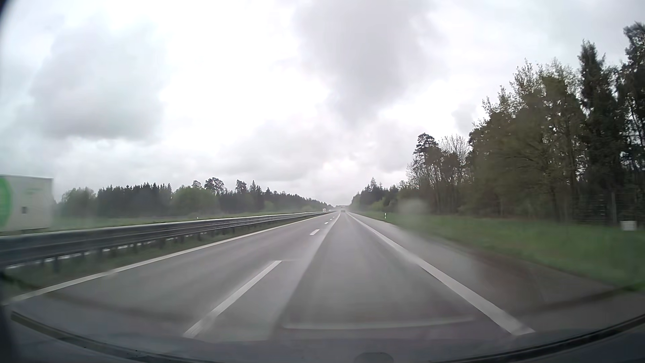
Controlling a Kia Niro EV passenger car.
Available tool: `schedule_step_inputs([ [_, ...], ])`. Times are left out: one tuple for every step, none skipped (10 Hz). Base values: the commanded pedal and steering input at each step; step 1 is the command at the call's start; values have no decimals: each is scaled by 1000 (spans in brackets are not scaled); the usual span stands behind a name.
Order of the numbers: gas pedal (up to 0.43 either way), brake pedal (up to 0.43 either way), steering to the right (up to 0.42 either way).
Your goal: Follow the waypoints while adhering to traffic rules and regulations
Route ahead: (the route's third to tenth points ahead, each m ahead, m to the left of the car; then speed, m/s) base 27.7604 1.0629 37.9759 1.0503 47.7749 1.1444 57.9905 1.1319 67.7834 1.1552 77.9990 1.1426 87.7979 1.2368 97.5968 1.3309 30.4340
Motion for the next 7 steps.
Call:
schedule_step_inputs([
  [311,0,-2],
  [311,0,-2],
  [311,0,-2],
  [311,0,-2],
  [311,0,-2],
  [311,0,-2],
  [311,0,-2],
])
